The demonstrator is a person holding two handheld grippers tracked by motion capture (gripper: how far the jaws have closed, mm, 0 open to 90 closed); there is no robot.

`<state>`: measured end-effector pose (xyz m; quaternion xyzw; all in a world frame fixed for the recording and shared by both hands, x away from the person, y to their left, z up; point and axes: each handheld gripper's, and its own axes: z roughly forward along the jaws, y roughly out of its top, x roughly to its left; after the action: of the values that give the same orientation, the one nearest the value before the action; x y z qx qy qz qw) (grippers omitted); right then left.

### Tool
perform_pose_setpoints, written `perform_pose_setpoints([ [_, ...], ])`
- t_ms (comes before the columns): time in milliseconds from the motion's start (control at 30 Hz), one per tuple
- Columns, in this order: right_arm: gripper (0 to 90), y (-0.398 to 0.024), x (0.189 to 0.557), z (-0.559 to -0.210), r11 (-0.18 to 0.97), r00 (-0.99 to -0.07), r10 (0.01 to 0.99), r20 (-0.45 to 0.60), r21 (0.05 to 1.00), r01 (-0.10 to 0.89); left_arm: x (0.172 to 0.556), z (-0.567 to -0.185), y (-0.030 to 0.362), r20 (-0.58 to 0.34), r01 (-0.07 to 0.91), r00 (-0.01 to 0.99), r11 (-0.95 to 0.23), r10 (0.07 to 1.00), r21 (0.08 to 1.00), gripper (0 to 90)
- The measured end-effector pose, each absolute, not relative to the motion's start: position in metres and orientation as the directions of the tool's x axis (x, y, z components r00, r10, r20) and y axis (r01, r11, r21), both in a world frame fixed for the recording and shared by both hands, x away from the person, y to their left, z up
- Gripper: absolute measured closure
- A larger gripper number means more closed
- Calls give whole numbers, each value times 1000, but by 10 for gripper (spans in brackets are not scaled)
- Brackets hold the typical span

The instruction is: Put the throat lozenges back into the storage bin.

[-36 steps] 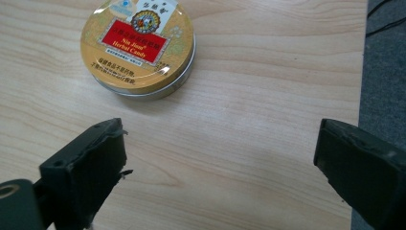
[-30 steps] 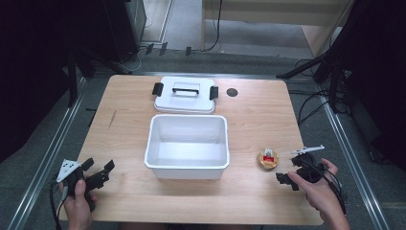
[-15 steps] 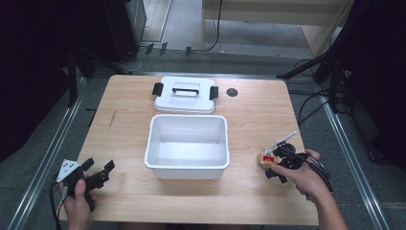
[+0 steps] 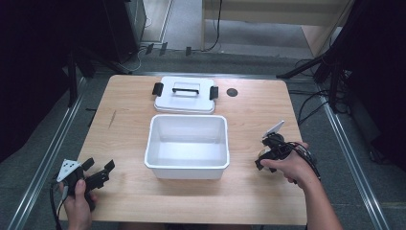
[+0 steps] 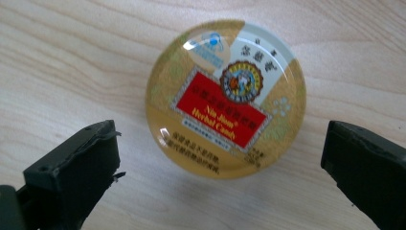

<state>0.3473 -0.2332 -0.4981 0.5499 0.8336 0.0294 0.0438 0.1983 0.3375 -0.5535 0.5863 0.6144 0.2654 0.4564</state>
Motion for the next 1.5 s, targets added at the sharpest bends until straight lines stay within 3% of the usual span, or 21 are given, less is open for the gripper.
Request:
perform_pose_setpoints([
  [167,24,-228,355,-502,367,-365,930,-43,82,927,198,-553,338,-250,478,105,172,962,861,140],
  [567,195,-224,363,-508,333,-331,943,-38,48,942,199,-553,338,-253,480,104,174,962,860,140],
  [900,201,-222,362,-499,362,-363,932,-6,71,929,199,-554,338,-251,478,104,173,962,861,140],
  [1500,202,-197,365,-452,434,-437,899,10,103,895,195,-552,334,-208,420,87,154,974,895,140],
])
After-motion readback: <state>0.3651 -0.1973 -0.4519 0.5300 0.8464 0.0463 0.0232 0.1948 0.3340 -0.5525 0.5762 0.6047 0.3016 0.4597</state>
